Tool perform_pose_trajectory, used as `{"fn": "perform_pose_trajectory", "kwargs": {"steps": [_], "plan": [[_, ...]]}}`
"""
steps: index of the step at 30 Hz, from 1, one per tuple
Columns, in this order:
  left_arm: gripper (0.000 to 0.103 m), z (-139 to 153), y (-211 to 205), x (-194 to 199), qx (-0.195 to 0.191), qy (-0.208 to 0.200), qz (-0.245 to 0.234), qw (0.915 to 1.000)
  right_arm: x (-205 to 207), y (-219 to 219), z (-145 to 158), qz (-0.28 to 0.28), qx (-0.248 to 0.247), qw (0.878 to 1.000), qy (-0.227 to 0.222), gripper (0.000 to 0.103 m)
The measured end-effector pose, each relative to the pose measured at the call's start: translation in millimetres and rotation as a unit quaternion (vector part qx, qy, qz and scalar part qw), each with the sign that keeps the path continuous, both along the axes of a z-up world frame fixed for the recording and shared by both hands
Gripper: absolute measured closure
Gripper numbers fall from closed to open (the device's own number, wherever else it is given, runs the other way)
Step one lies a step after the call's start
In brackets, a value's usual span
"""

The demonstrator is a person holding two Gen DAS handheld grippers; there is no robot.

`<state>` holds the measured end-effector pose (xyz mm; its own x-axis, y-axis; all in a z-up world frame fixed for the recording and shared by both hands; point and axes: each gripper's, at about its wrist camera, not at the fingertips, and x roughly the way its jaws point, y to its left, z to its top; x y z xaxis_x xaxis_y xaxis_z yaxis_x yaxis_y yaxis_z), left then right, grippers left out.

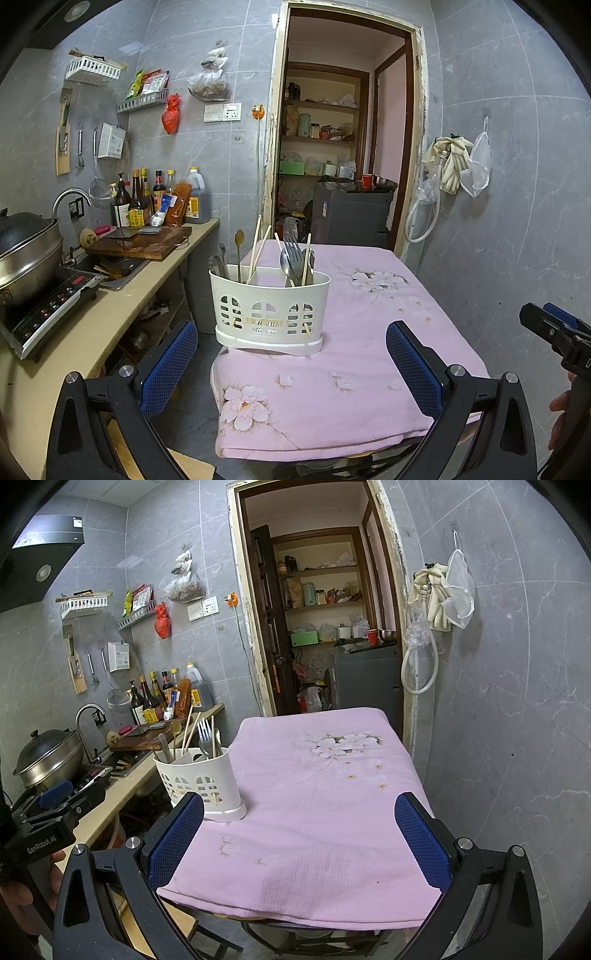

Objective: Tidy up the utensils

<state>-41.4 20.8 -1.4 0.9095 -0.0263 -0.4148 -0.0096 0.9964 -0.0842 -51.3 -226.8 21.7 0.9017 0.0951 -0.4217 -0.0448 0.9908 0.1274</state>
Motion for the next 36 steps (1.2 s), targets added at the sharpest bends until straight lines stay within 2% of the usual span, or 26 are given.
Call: {"fn": "perform_pose_trajectory", "kwargs": {"steps": [36], "plan": [[0.0, 0.4, 0.8, -0.1, 0.004, 0.002, -0.002, 1.0, -0.9, -7.7, -8.0, -0.006, 0.005, 1.0, 0.008, 0.001]]}}
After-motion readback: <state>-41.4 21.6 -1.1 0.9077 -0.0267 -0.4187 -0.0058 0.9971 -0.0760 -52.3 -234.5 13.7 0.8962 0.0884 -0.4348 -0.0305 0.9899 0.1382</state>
